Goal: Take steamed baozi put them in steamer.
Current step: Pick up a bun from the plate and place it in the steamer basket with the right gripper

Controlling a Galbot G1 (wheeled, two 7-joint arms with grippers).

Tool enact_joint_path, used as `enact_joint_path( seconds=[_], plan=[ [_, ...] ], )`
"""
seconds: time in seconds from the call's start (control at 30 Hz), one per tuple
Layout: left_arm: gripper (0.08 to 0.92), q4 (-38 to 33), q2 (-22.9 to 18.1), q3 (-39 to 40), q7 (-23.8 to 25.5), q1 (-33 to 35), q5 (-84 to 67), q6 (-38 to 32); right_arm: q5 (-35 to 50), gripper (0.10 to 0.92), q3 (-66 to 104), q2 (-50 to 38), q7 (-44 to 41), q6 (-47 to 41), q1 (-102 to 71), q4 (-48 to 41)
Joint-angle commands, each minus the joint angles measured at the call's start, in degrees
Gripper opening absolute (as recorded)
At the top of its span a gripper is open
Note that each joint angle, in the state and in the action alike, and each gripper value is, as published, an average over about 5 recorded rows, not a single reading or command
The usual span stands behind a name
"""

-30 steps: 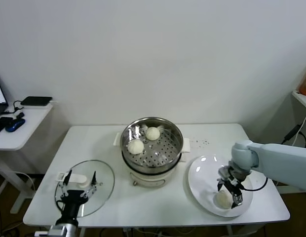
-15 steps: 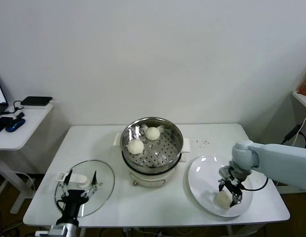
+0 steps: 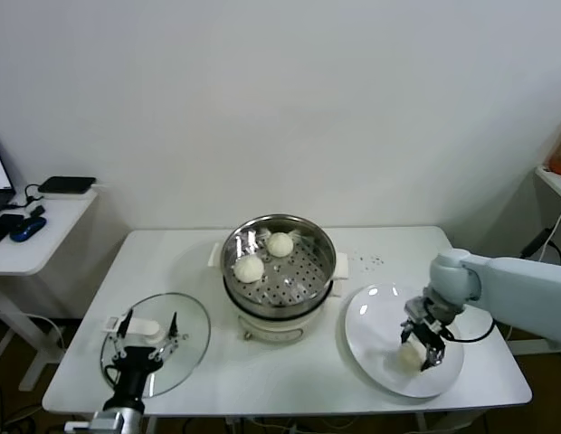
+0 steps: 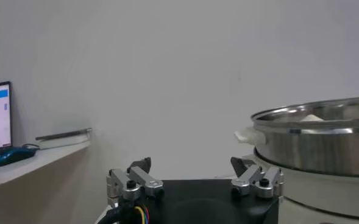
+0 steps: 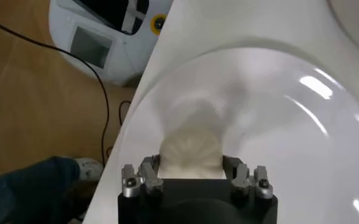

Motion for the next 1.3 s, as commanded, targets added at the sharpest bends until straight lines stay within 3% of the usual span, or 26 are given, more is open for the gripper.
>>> enact_joint_path(
  seconds=[0.03,0.47,1.3],
  plan=[
    [0.823,-0.23,0.12,0.12,0.05,-0.11,0.31,0.29,-1.17,0.675,0.41,-1.96,-2.71,6.29,10.91,5.91],
    [0.823,-0.64,0.02,0.35,0.14,0.11,1.54,0.61,-10.03,0.678,4.90,3.45,-5.72,20.28,23.96,14.76],
    [0.823,-0.44,1.10,-0.21,0.12,-0.03,1.89,1.89,-19.82,0.679,13.81,36.43,-5.16,24.02,14.71,-0.43]
  ],
)
